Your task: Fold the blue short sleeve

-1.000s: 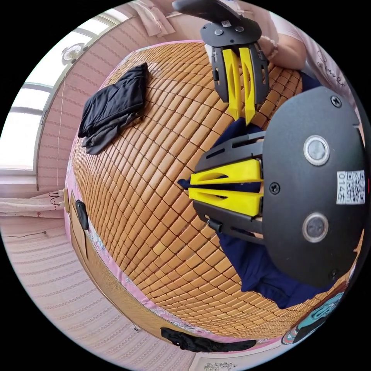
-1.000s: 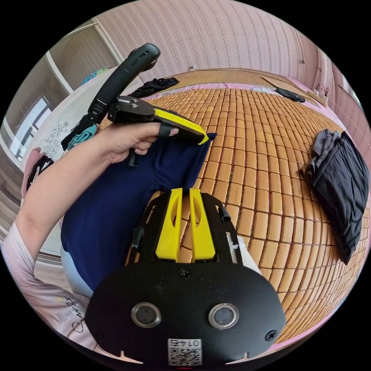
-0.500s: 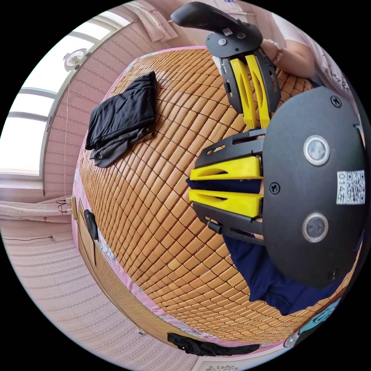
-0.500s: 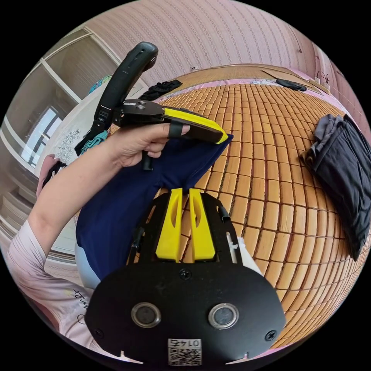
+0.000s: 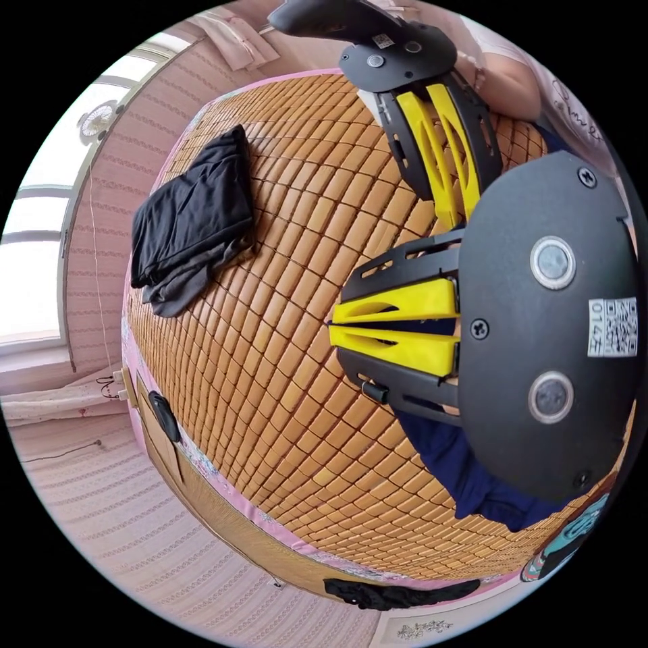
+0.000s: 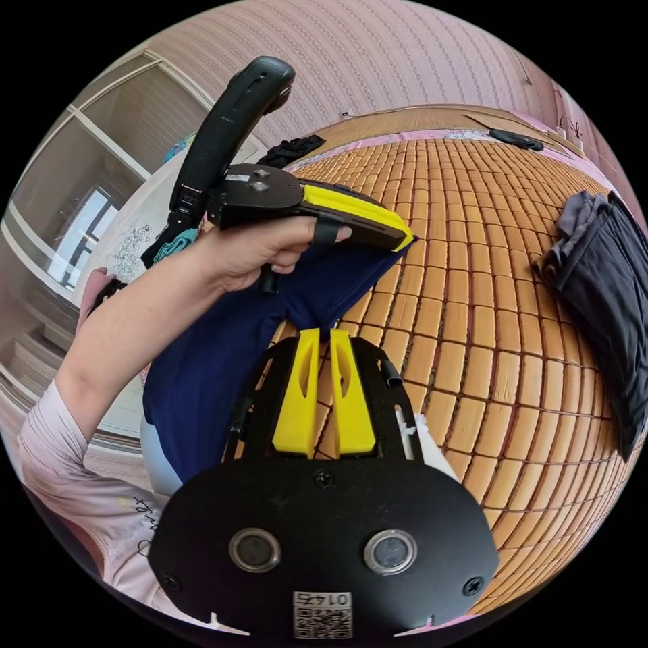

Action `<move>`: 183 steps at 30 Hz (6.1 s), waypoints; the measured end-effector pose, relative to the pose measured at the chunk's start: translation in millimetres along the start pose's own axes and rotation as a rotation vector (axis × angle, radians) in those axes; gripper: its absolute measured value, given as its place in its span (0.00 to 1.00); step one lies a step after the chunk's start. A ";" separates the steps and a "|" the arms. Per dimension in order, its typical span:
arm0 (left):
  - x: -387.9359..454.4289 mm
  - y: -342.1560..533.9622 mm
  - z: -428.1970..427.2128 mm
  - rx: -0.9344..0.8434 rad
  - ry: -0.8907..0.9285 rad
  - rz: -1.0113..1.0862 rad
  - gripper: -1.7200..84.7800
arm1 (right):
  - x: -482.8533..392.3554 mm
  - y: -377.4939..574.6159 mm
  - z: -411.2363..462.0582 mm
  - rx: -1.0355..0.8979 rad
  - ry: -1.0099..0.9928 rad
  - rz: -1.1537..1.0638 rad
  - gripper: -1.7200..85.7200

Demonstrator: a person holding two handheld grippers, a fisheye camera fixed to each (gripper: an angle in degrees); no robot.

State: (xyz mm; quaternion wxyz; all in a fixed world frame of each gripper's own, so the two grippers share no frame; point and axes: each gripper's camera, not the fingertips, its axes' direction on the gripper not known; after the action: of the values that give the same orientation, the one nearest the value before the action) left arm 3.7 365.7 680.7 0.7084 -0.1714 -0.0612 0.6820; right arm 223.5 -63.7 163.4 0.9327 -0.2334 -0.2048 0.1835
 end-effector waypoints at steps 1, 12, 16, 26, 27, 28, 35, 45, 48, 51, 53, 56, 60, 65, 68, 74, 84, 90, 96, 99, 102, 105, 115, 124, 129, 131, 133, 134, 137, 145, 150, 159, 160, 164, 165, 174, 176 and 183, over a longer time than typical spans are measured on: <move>1.5 1.4 -1.5 0.003 0.007 0.009 0.01 | 1.1 0.9 -0.5 -0.001 -0.004 0.001 0.07; -21.9 27.5 -76.2 0.045 0.056 -0.010 0.10 | 6.9 11.8 -1.4 -0.021 -0.035 -0.005 0.02; -27.8 68.8 -124.0 0.112 0.064 0.010 0.10 | 10.3 17.6 0.6 -0.032 -0.073 -0.022 0.02; -64.9 344.1 -266.8 0.262 0.066 -0.166 0.09 | 17.2 28.6 3.7 0.066 -0.096 0.031 0.01; -65.7 367.1 -276.5 0.264 0.050 -0.188 0.09 | 18.1 30.9 3.3 0.090 -0.093 0.046 0.01; -65.4 414.2 -295.8 0.258 0.003 -0.233 0.09 | 18.6 33.6 2.2 0.120 -0.085 0.063 0.01; -17.9 693.9 -394.8 0.154 -0.228 -0.575 0.09 | -1.2 37.0 11.4 0.251 0.003 0.048 0.02; 26.3 884.2 -391.0 0.270 0.040 -0.906 0.12 | -163.2 139.3 31.7 0.087 0.062 -0.151 0.11; 31.6 893.7 -382.2 0.269 0.063 -0.879 0.12 | -171.2 185.7 41.9 -0.013 0.073 -0.061 0.14; 32.8 900.8 -370.7 0.225 0.084 -0.868 0.12 | -172.4 216.3 53.3 -0.088 0.053 0.033 0.14; 33.8 902.5 -361.8 0.172 0.072 -0.867 0.10 | -174.4 222.6 66.7 -0.138 0.052 0.059 0.11; 36.9 901.8 -354.9 0.096 0.018 -0.848 0.04 | -175.3 216.8 92.0 -0.209 -0.009 0.070 0.04; 45.9 905.5 -367.3 0.093 0.002 -0.804 0.02 | -184.0 213.0 91.8 -0.188 -0.003 0.045 0.03; 50.5 920.6 -379.3 0.134 -0.025 -0.825 0.08 | -187.4 209.5 107.5 -0.211 -0.060 0.063 0.07; 51.1 921.7 -407.6 0.136 -0.135 -0.791 0.09 | -195.4 200.5 117.5 -0.276 0.026 0.088 0.11; -16.5 879.6 -452.8 0.196 -0.498 -0.651 0.09 | -259.3 116.4 132.9 -0.235 0.191 -0.137 0.11; -191.9 800.1 -380.8 0.223 -0.160 -0.650 0.10 | -463.5 -118.0 276.9 -0.168 0.089 -0.682 0.10; -211.2 761.6 -328.7 0.031 -0.214 -0.559 0.10 | -524.9 -190.8 377.3 -0.248 0.077 -0.741 0.09; -223.0 750.1 -305.8 0.042 -0.215 -0.565 0.09 | -555.8 -220.4 470.7 -0.384 0.162 -0.720 0.15; -220.4 746.7 -302.0 0.046 -0.205 -0.546 0.08 | -561.4 -228.0 496.8 -0.379 0.209 -0.700 0.13; -216.1 740.9 -297.4 0.037 -0.215 -0.529 0.06 | -562.1 -228.8 506.1 -0.334 0.258 -0.681 0.07; -211.4 736.6 -294.8 0.034 -0.232 -0.514 0.05 | -556.6 -230.5 505.6 -0.315 0.237 -0.656 0.05; -158.0 730.5 -355.1 0.413 -0.410 -0.396 0.05 | -487.5 -225.7 385.5 -0.043 -0.050 -0.561 0.03; -146.9 695.1 -320.1 0.296 -0.273 -0.288 0.09 | -356.3 -176.7 343.6 -0.086 0.047 -0.339 0.04; -153.7 685.8 -302.2 0.275 -0.172 -0.293 0.10 | -358.6 -190.3 344.6 -0.055 0.004 -0.366 0.05; -147.8 675.5 -292.5 0.251 -0.186 -0.269 0.10 | -372.4 -203.2 355.1 -0.074 -0.014 -0.408 0.06; -146.3 668.5 -281.5 0.221 -0.188 -0.261 0.10 | -399.3 -223.7 376.8 -0.109 0.013 -0.484 0.07; -146.6 664.3 -273.1 0.192 -0.186 -0.258 0.10 | -406.7 -228.9 383.1 -0.116 0.028 -0.502 0.08; -149.4 658.3 -254.3 0.122 -0.210 -0.267 0.10 | -439.9 -253.3 415.8 -0.149 0.096 -0.563 0.10; -156.5 659.1 -242.1 0.097 -0.235 -0.293 0.02 | -454.2 -288.3 455.4 -0.213 0.207 -0.532 0.02; -173.8 676.1 -253.1 0.160 -0.207 -0.375 0.01 | -436.8 -304.2 430.5 -0.088 0.144 -0.449 0.03; -177.8 673.9 -233.9 0.078 -0.232 -0.372 0.01 | -400.9 -277.0 419.0 -0.249 0.076 -0.418 0.11; -178.6 674.6 -233.8 0.081 -0.228 -0.374 0.01 | -396.6 -271.0 425.3 -0.310 0.094 -0.418 0.10; -178.3 675.3 -232.9 0.083 -0.223 -0.367 0.01 | -395.7 -259.6 424.7 -0.317 0.204 -0.468 0.03; -177.8 675.4 -232.9 0.084 -0.226 -0.364 0.01 | -396.3 -258.7 416.0 -0.288 0.228 -0.469 0.02; -172.9 676.1 -235.2 0.086 -0.238 -0.339 0.01 | -369.6 -249.3 398.8 -0.337 0.221 -0.418 0.02; -171.9 676.4 -236.8 0.063 -0.260 -0.340 0.03 | -368.0 -250.0 393.8 -0.335 0.211 -0.407 0.03; -160.2 669.1 -244.4 0.109 -0.298 -0.327 0.08 | -392.5 -264.4 377.6 -0.200 0.195 -0.448 0.11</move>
State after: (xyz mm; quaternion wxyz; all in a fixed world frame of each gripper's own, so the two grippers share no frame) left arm -560.4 176.0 257.8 0.8007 -0.0180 -0.1553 0.5782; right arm -221.0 -317.3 486.8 0.9377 -0.2898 -0.1776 -0.0720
